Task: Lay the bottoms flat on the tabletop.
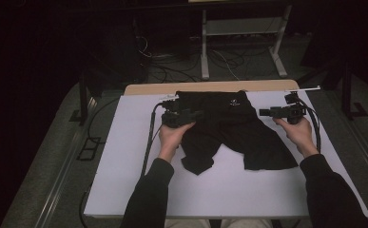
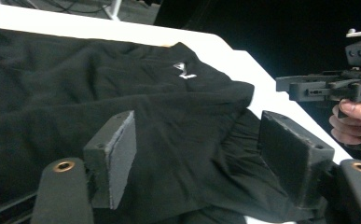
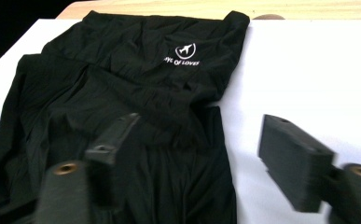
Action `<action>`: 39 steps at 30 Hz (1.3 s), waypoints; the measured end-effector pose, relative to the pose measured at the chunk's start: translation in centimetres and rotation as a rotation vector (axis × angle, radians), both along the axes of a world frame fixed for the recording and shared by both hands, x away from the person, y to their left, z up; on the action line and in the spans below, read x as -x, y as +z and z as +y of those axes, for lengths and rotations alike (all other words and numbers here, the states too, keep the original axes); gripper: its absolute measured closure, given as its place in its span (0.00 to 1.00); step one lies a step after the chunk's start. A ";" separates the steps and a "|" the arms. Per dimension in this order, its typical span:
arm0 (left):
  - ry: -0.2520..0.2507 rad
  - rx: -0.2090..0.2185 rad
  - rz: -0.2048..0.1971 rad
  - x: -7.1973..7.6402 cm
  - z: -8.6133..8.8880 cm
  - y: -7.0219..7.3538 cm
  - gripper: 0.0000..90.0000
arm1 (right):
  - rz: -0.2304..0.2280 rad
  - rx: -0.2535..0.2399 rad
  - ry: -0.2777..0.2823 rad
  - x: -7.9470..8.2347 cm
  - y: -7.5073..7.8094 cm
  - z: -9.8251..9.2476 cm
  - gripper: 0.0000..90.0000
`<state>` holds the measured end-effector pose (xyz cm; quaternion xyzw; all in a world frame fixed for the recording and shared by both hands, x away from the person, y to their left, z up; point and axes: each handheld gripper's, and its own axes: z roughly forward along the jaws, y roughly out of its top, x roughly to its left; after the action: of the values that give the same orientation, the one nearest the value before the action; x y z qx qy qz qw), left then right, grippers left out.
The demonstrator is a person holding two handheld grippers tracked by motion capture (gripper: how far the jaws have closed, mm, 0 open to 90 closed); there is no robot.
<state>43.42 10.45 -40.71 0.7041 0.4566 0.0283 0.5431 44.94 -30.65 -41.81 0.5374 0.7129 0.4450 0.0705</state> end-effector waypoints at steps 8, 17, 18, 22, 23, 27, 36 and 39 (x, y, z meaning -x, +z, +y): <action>-0.039 0.067 0.041 1.8 -2.4 -0.5 0.24 | 0.000 -0.003 0.021 2.0 0.5 -0.1 0.14; -0.121 0.051 0.052 4.1 -6.3 -1.3 0.22 | -0.012 -0.021 0.046 4.6 0.1 -0.3 0.13; -0.131 0.041 0.057 4.3 -6.7 -1.5 0.22 | -0.013 -0.024 0.045 4.8 0.0 -0.4 0.13; -0.175 0.036 0.085 5.4 -8.5 -2.3 0.23 | -0.007 -0.012 0.042 5.6 -0.3 -0.8 0.14; -0.188 0.036 0.092 5.7 -9.0 -2.6 0.24 | -0.005 -0.010 0.038 5.8 -0.3 -1.0 0.14; -0.248 -0.003 0.115 6.9 -10.9 -3.6 0.25 | 0.010 0.003 0.019 6.5 -0.6 -1.7 0.15; -0.299 -0.051 0.139 8.1 -12.8 -4.6 0.29 | 0.038 -0.015 0.008 7.8 -1.2 -3.2 0.18; -0.312 -0.065 0.144 8.2 -13.1 -5.0 0.31 | 0.051 -0.020 0.017 7.9 -1.5 -3.3 0.20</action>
<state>35.19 -2.65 -45.68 0.7838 0.3784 -0.0922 0.4836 37.09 -33.95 -43.28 0.5431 0.7146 0.4388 0.0430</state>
